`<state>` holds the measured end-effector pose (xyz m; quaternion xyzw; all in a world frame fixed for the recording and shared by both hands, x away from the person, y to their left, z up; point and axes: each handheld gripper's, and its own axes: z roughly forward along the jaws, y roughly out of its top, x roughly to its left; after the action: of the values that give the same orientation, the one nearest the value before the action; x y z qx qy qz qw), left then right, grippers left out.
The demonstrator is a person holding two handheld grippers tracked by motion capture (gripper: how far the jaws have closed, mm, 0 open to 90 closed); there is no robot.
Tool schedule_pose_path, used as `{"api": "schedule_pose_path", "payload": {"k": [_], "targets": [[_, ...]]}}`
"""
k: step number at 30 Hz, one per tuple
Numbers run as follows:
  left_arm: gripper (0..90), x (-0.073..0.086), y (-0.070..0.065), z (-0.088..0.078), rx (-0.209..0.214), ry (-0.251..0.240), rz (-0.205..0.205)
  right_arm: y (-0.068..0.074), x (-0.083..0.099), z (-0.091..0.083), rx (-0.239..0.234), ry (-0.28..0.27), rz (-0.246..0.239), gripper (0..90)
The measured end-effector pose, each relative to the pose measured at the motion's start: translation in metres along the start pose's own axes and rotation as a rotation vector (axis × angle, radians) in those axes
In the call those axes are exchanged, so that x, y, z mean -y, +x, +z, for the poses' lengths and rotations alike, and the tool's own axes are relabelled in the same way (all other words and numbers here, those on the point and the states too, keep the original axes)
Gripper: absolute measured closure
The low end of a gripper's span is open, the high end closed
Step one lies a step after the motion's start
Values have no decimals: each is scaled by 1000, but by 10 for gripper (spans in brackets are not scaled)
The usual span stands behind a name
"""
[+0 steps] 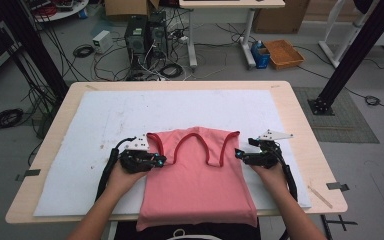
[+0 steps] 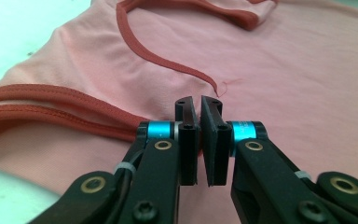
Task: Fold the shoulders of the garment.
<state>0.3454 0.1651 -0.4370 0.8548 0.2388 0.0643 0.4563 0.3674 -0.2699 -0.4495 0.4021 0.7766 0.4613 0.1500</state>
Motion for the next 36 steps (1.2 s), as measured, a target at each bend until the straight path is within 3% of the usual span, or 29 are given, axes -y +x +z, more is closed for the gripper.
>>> {"api": "schedule_pose_path", "payload": {"k": [9, 12, 14, 18, 21, 25, 32, 36], "targets": [[823, 8, -3, 7, -21, 53, 9, -1, 0, 0, -5, 0, 0, 219], [571, 5, -5, 5, -55, 27, 3, -1, -1, -1, -15, -15, 7, 216], [420, 4, -3, 0, -73, -23, -5, 0, -3, -3, -25, -40, 0, 215], [275, 2, 3, -11, -109, -141, -34, 4, -9, -6, -33, -46, -30, 209], [228, 3, 10, -20, -144, -191, -42, 5, -11, -7, -45, -62, -38, 209], [198, 3, 20, -33, -178, -198, -58, 2, -11, -8, -44, -66, -31, 209], [179, 6, 36, -39, -155, -219, -114, -4, -9, -13, -32, -63, -20, 209], [178, 4, 38, -35, -169, -209, -104, -9, -8, -17, -21, -71, -16, 209]]}}
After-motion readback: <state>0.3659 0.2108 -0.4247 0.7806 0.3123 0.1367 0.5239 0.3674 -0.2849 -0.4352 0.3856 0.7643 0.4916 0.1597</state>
